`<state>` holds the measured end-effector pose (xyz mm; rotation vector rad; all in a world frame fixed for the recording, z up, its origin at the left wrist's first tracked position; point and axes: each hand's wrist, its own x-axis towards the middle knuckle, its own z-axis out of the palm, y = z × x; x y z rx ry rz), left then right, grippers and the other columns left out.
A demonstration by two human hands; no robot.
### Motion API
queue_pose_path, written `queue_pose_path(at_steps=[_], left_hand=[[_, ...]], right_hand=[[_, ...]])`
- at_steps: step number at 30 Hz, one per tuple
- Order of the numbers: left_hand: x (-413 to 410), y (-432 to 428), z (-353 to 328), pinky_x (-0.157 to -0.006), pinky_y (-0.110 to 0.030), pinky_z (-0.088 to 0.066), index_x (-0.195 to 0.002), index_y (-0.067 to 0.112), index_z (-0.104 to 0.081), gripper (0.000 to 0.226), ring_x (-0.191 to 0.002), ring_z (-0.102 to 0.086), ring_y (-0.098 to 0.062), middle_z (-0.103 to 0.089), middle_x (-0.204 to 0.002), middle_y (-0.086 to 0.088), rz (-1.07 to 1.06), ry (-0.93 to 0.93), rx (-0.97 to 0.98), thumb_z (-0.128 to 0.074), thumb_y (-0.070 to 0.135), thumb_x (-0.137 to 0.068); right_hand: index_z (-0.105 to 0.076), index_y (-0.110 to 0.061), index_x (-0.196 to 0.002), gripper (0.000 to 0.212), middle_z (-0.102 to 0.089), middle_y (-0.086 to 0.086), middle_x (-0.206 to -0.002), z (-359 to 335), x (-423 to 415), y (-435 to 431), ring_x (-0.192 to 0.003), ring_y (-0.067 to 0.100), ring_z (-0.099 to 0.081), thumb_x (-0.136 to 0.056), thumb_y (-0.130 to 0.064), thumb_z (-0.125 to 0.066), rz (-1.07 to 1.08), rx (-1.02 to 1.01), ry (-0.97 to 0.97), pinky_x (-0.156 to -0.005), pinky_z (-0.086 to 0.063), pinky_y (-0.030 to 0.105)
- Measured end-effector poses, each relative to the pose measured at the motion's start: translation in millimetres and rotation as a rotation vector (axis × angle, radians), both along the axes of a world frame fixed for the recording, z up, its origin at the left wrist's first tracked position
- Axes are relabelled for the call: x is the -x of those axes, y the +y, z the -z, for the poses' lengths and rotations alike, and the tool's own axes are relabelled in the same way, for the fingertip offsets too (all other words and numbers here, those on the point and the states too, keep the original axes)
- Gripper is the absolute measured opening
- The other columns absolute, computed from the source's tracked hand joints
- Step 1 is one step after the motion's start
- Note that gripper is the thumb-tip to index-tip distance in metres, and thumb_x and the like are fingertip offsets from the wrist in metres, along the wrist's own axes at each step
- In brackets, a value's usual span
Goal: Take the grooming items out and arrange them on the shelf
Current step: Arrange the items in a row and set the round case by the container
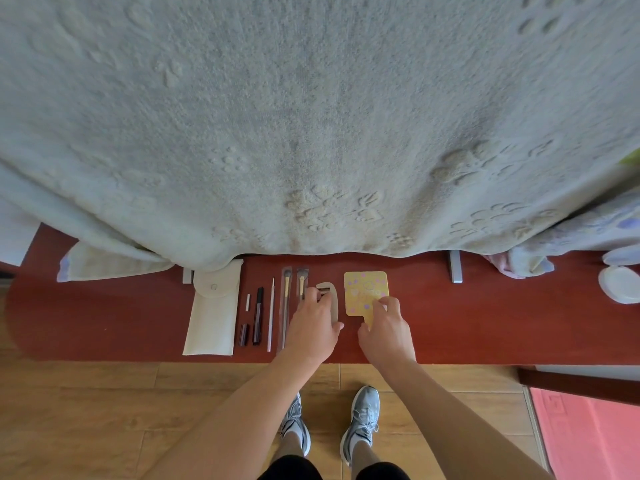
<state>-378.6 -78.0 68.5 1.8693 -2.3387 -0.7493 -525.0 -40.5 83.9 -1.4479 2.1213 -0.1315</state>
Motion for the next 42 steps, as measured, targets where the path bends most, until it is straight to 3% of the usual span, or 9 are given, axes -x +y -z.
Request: queue_pose_path(at_steps=[10,17,24,29,35,38,42], left_hand=[[0,-2,-2,-0.091,-0.032,-0.054,-0.132,0.014,-0.052,0.060,-0.108,-0.060,-0.020,-0.045,-0.127,-0.004,0.011,-0.011,-0.017,-0.071,0.046,-0.085],[-1,-4,-10,-0.095,-0.032,-0.052,-0.136,0.013,-0.048,0.063,-0.117,-0.056,-0.021,-0.044,-0.134,-0.003,0.015,-0.017,-0.014,-0.068,0.047,-0.087],[4,-7,-30,-0.095,-0.031,-0.047,-0.134,0.020,-0.048,0.055,-0.119,-0.051,-0.017,-0.047,-0.129,0.002,0.011,-0.042,0.067,-0.065,0.047,-0.089],[7,-7,-49,-0.113,-0.036,-0.034,-0.147,0.018,-0.040,0.060,-0.138,-0.038,-0.019,-0.041,-0.149,-0.001,0.027,-0.100,0.111,-0.052,0.048,-0.096],[4,0,-75,-0.120,-0.037,-0.020,-0.149,0.015,-0.036,0.056,-0.147,-0.024,-0.021,-0.032,-0.157,-0.004,0.064,-0.157,0.129,-0.039,0.044,-0.101],[1,1,-82,-0.121,-0.037,-0.014,-0.151,0.017,-0.032,0.056,-0.149,-0.019,-0.022,-0.028,-0.160,-0.002,0.070,-0.192,0.116,-0.035,0.043,-0.102],[1,5,-91,-0.122,-0.036,-0.014,-0.152,0.017,-0.030,0.055,-0.149,-0.020,-0.020,-0.027,-0.160,-0.002,0.093,-0.187,0.127,-0.032,0.042,-0.103]], right_hand=[[-0.045,-0.008,-0.136,0.044,-0.030,0.003,-0.145,0,3,0,-0.097,0.024,-0.062,-0.094,-0.022,-0.051,-0.017,-0.004,-0.002,-0.066,-0.043,0.019],[-0.046,-0.011,-0.137,0.046,-0.031,0.003,-0.147,-6,12,2,-0.115,0.024,-0.054,-0.094,-0.027,-0.052,-0.060,0.022,-0.040,-0.088,-0.049,0.028],[-0.041,-0.018,-0.140,0.049,-0.039,0.000,-0.142,-20,31,-3,-0.129,0.018,-0.037,-0.094,-0.032,-0.050,-0.174,0.035,0.009,-0.103,-0.039,0.029],[-0.044,-0.019,-0.137,0.049,-0.044,0.001,-0.139,-35,47,-8,-0.128,0.021,-0.038,-0.093,-0.039,-0.048,-0.299,0.050,0.106,-0.105,-0.037,0.033],[-0.042,-0.019,-0.139,0.052,-0.038,-0.001,-0.147,-56,62,-13,-0.140,0.020,-0.025,-0.096,-0.047,-0.042,-0.448,0.102,0.166,-0.112,-0.028,0.036],[-0.034,-0.019,-0.146,0.055,-0.030,-0.002,-0.154,-67,70,-11,-0.146,0.020,-0.015,-0.099,-0.047,-0.037,-0.499,0.107,0.192,-0.118,-0.017,0.036],[-0.028,-0.018,-0.150,0.055,-0.022,-0.002,-0.158,-82,78,-3,-0.148,0.018,-0.011,-0.101,-0.045,-0.030,-0.497,0.125,0.211,-0.119,-0.011,0.033]])
